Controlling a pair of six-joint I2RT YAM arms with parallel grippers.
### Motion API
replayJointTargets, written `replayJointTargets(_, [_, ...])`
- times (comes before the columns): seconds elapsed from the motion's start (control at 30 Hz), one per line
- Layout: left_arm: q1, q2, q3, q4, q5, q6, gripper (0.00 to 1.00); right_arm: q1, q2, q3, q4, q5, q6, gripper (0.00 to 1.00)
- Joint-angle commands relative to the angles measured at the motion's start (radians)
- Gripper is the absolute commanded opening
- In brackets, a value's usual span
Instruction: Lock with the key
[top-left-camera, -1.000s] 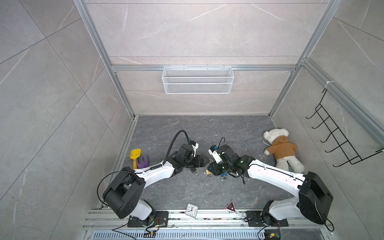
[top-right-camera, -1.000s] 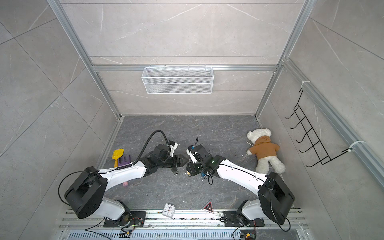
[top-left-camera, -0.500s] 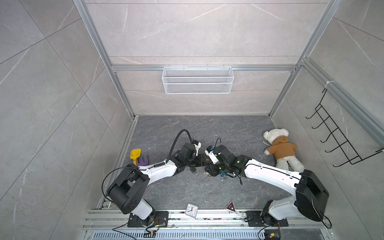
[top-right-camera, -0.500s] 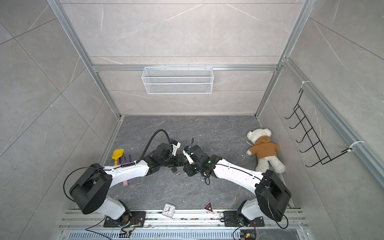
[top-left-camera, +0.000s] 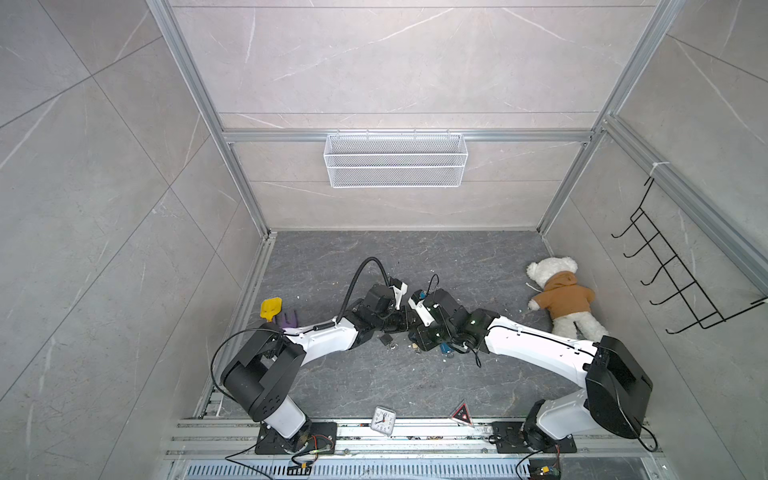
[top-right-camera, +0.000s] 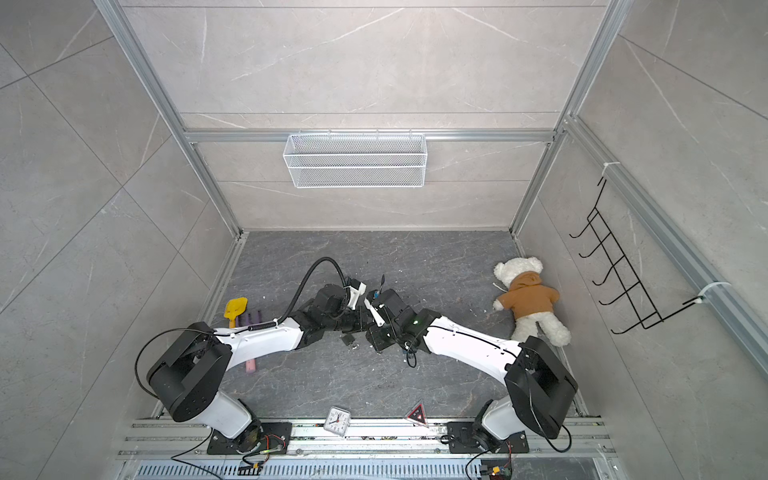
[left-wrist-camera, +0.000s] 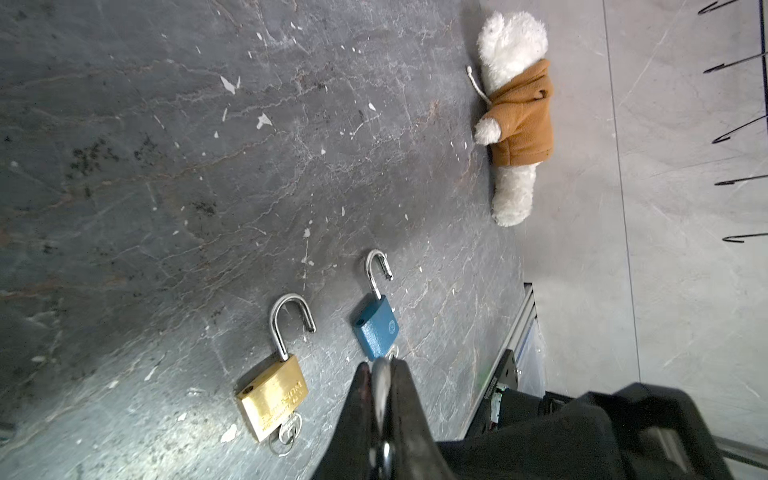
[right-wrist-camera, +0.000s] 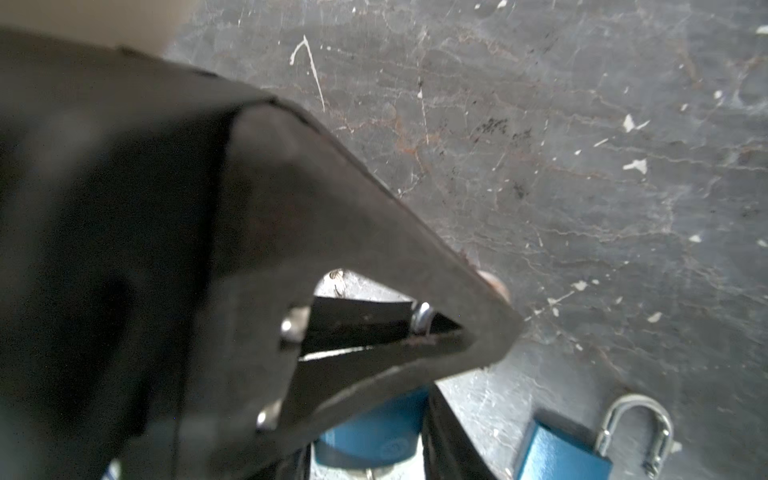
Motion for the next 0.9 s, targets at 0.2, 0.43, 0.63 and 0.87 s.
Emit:
replayJointTargets(0.2, [-0.008,-0.02,0.009,0.009,-0.005,0.006,0.0,0.007,-0.018,0.006,0.106,0.032,0.015,0.46])
replayJointTargets(0.43, [-0.003,-0.163,-0.003,0.023,-0.139,-0.062,0.0,-0.017,-0.129,-0.011,0.209,-0.06,0.04,0.75])
replayJointTargets(0.63, [0.002,-0.362,-0.056,0.078,-0.393,-0.193,0.0,-0.081,-0.236,-0.016,0.329,-0.1,0.049,0.74])
replayJointTargets(0.87, [0.076,-0.5,0.026,-0.013,-0.409,-0.279,0.0,-0.086,-0.271,0.031,0.402,0.009,-0.077,0.7])
